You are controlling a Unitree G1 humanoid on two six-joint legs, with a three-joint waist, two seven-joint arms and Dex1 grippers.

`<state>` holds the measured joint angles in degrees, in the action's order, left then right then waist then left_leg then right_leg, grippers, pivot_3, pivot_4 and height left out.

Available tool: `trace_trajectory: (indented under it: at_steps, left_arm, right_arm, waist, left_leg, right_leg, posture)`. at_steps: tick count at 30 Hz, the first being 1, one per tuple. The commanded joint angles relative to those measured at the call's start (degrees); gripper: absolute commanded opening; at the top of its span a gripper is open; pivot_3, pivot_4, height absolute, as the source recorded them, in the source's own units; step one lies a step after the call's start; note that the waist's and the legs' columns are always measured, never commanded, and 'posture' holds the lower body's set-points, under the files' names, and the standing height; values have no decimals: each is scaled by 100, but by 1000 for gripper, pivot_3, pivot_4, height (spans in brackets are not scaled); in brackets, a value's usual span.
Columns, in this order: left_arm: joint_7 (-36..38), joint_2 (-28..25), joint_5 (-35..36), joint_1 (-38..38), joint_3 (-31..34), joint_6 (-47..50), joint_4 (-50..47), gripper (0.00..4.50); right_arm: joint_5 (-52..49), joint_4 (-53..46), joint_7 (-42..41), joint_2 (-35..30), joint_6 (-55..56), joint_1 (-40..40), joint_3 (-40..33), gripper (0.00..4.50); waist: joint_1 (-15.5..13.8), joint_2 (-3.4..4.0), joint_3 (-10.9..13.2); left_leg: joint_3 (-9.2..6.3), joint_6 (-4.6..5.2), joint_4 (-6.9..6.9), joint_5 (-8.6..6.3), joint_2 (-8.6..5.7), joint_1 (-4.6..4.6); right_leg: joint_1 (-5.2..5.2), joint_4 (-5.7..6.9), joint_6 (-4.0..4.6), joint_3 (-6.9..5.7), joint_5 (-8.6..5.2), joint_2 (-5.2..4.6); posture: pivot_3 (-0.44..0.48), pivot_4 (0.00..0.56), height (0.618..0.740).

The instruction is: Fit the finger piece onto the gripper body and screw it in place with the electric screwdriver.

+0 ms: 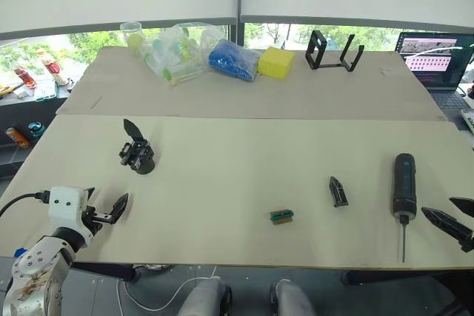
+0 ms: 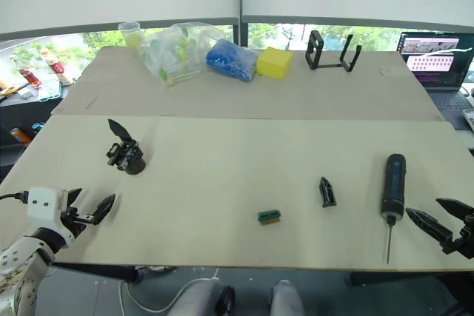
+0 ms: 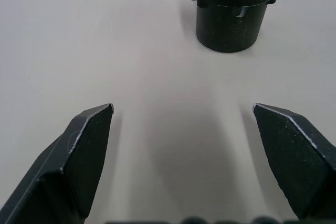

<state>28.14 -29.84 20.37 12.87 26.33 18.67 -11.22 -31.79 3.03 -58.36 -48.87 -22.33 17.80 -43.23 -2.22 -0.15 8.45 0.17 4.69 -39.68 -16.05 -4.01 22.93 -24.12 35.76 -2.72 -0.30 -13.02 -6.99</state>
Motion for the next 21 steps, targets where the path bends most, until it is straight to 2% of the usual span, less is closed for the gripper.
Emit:
trace_trajectory:
  at_steps: [1, 10, 16, 21]
  left_arm:
    - [8, -28, -94, -96, -55, -222, 107, 4500]
    - [94, 34, -158, -688, -231, -664, 871, 4500]
    - [93, 129, -255, -1129, -488, -812, 1158, 4500]
    - [139, 153, -340, -1518, -740, -852, 1377, 4500]
  right_arm:
    - [10, -130, 47, -175, 159, -226, -88, 4482]
    - [-405, -1581, -250, -555, -265, -1400, 1148, 4482]
    - [-970, -2475, -388, -518, -782, -2274, 2125, 4482]
    - [-1145, -2950, -145, -263, -969, -2867, 2767, 4482]
  waist:
    - [3, 0, 0]
    - [54, 3, -1]
    - [15, -3, 2]
    - [-4, -10, 4]
  left_leg:
    - [0, 0, 0, 0, 0, 0]
    - [5, 0, 2, 5, 0, 3]
    - [1, 6, -8, 0, -3, 4]
    - [-5, 3, -9, 1, -3, 9]
  right_leg:
    - [0, 0, 0, 0, 0, 0]
    - [-2, 9, 0, -4, 0, 4]
    - [-4, 4, -1, -11, 1, -2]
    - [-8, 3, -1, -18, 1, -2]
  posture:
    - [0, 150, 740]
    - [0, 150, 740]
    - [0, 150, 740]
    - [0, 150, 740]
